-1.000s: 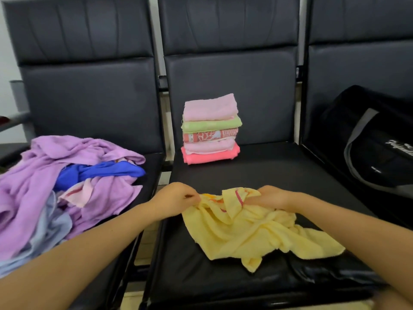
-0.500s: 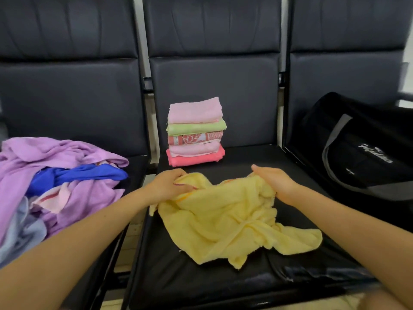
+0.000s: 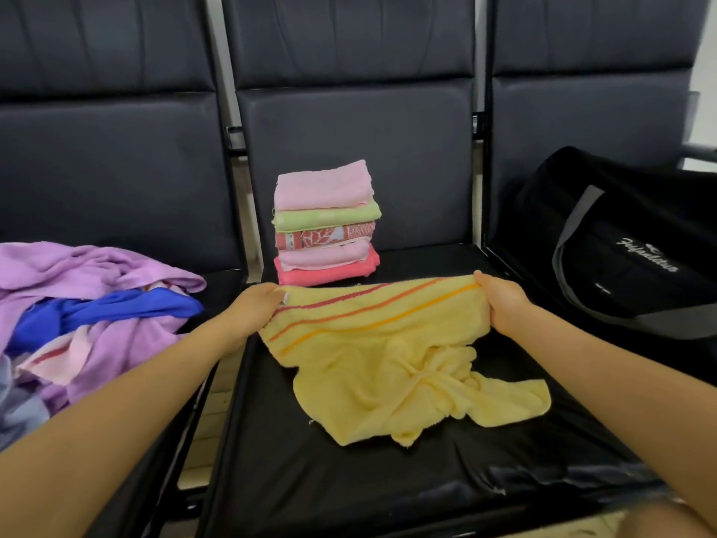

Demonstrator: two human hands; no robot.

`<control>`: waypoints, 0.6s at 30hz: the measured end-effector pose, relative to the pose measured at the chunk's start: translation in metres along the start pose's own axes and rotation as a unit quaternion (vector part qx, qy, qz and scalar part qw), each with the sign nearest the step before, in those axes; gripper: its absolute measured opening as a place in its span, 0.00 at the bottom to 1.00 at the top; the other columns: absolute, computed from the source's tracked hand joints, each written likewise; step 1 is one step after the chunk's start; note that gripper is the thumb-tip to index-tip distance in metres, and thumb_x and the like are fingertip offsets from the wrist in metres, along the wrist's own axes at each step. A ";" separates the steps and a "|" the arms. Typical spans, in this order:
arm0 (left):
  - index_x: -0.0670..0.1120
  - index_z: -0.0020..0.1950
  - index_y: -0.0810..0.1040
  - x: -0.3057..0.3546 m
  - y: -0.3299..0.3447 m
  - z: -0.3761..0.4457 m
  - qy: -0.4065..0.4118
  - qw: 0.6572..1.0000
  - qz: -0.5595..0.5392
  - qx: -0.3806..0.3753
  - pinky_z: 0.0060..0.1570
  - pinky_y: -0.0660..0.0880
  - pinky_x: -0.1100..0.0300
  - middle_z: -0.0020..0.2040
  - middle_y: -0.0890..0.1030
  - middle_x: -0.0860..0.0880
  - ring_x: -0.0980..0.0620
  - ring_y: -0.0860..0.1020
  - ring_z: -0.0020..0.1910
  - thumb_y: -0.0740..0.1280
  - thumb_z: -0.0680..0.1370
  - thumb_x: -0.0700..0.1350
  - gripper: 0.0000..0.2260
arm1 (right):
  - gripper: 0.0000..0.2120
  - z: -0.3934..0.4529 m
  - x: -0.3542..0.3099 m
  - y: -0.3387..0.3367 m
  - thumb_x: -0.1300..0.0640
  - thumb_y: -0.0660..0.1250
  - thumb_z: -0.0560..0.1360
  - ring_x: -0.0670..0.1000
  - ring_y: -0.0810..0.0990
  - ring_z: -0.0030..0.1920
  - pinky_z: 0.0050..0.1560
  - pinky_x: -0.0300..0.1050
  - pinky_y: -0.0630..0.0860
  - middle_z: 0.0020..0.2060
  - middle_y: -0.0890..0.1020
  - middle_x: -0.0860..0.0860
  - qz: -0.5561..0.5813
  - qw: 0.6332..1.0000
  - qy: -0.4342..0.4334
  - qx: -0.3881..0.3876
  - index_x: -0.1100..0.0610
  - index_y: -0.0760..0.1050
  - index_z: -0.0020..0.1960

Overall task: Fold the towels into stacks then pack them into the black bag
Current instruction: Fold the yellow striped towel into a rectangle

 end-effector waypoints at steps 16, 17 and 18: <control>0.44 0.66 0.71 0.002 0.007 0.031 0.015 0.962 0.195 0.189 0.58 0.70 0.46 0.61 0.72 0.39 0.39 0.68 0.62 0.62 0.78 0.43 0.17 | 0.17 0.017 -0.033 0.037 0.56 0.59 0.79 0.54 0.75 0.52 0.51 0.50 0.75 0.58 0.75 0.55 -0.385 0.899 -0.207 0.024 0.57 0.69 0.67; 0.44 0.64 0.73 0.014 0.011 0.022 0.051 0.958 0.205 0.194 0.57 0.70 0.48 0.59 0.74 0.41 0.40 0.70 0.61 0.62 0.78 0.44 0.15 | 0.18 0.017 -0.033 0.039 0.56 0.59 0.78 0.55 0.75 0.53 0.53 0.51 0.76 0.59 0.74 0.56 -0.399 0.892 -0.211 0.020 0.57 0.68 0.67; 0.44 0.62 0.75 0.025 0.019 0.012 0.089 0.961 0.187 0.185 0.55 0.71 0.51 0.58 0.77 0.43 0.43 0.72 0.58 0.62 0.78 0.44 0.13 | 0.18 0.012 -0.034 0.040 0.55 0.59 0.78 0.56 0.75 0.54 0.53 0.52 0.76 0.59 0.74 0.57 -0.427 0.878 -0.215 0.016 0.57 0.68 0.67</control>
Point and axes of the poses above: each hand's wrist, its own z-axis towards the middle knuckle, its own y-axis out of the palm, x = y × z, the point moved 8 cm from there along z, towards the middle knuckle
